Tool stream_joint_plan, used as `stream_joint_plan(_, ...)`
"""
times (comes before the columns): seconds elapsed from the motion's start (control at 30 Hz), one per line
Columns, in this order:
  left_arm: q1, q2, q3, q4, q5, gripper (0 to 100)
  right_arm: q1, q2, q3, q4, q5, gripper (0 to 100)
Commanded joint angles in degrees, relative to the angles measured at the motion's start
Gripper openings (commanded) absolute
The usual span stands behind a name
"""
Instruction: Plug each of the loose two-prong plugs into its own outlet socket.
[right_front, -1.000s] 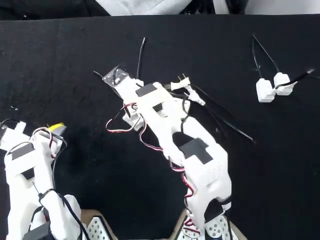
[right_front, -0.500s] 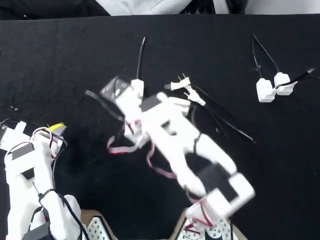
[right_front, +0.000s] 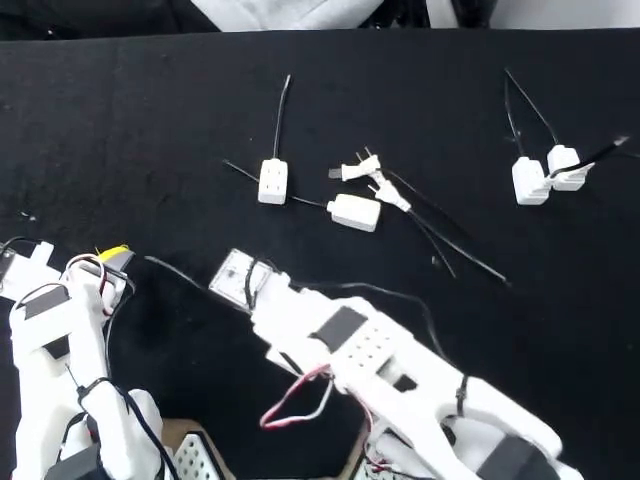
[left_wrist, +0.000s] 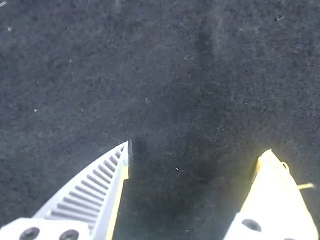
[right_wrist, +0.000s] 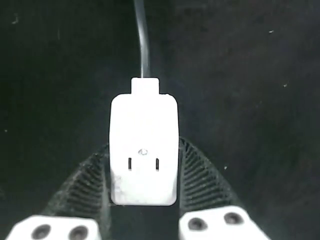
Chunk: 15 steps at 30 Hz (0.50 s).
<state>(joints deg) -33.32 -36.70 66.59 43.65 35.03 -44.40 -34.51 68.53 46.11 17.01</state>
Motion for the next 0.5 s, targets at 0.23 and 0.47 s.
stream_joint_plan(0.23,0.48,-0.53,-0.66,-0.35,-0.79,39,-0.26,-3.12,-3.38,5.01,-0.09,4.0)
stream_joint_plan(0.47,4.26,0.0,-0.4,-0.18,-6.33,39,-0.18,-3.12,-7.16,8.0,0.35,32.7)
